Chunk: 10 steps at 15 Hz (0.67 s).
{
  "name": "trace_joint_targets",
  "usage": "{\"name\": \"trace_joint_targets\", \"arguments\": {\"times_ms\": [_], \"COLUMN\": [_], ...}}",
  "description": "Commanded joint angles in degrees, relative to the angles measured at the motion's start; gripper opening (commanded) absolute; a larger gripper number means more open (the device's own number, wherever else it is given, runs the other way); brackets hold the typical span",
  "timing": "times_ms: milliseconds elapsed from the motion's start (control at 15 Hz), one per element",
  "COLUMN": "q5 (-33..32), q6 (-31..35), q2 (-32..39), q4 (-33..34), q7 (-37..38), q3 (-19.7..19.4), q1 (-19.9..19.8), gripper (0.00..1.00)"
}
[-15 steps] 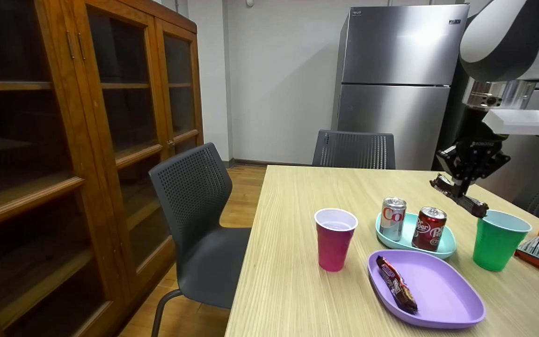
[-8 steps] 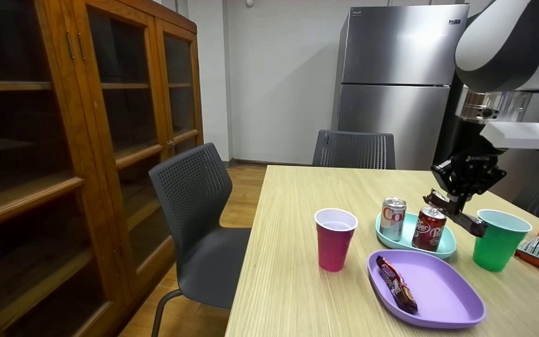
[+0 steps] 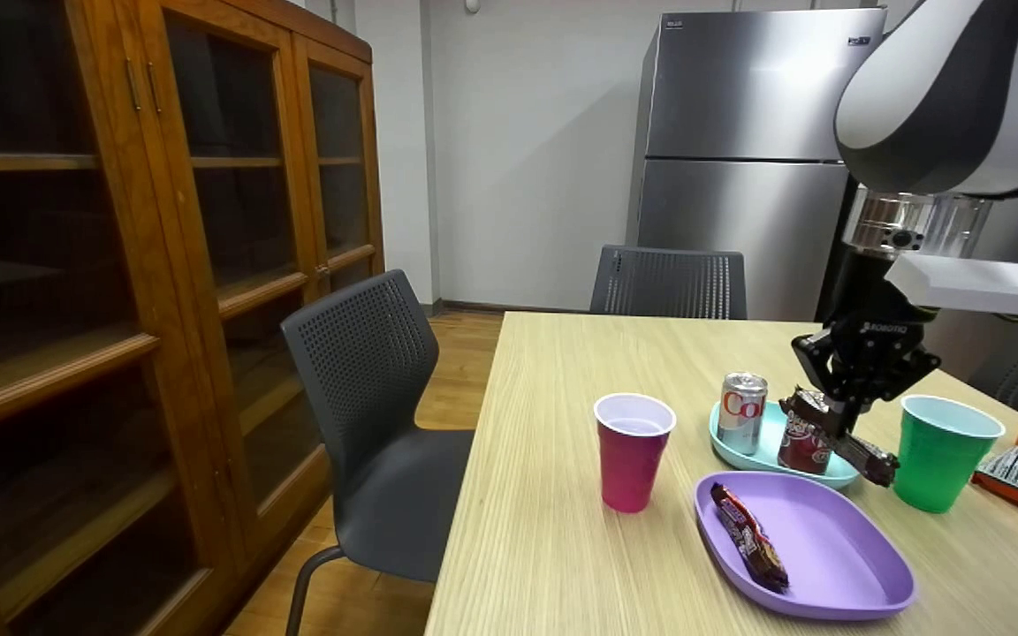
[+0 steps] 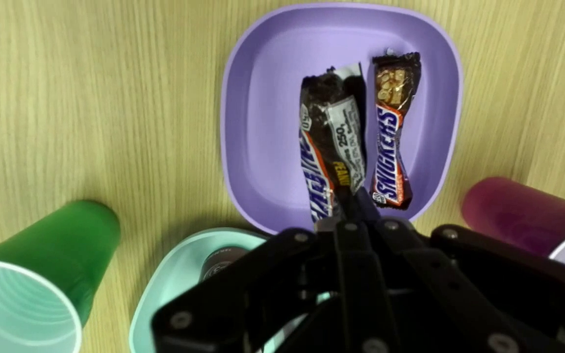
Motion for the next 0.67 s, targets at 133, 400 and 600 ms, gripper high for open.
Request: {"name": "trace_joint_targets", "arguments": {"times_ms": [133,400,600], "q5": [11.1,13.5,13.2], "q6": [2.4,5.2,7.0], "q2": [2.4,5.0,7.4], "q4": [0.4,0.7,1.2], "q7": [-3.4,-3.5,-2.9], "q3": [2.4,3.4,3.9], "q1": [1.7,1.5,1.1], "gripper": [0.00,0.00,0.00]}}
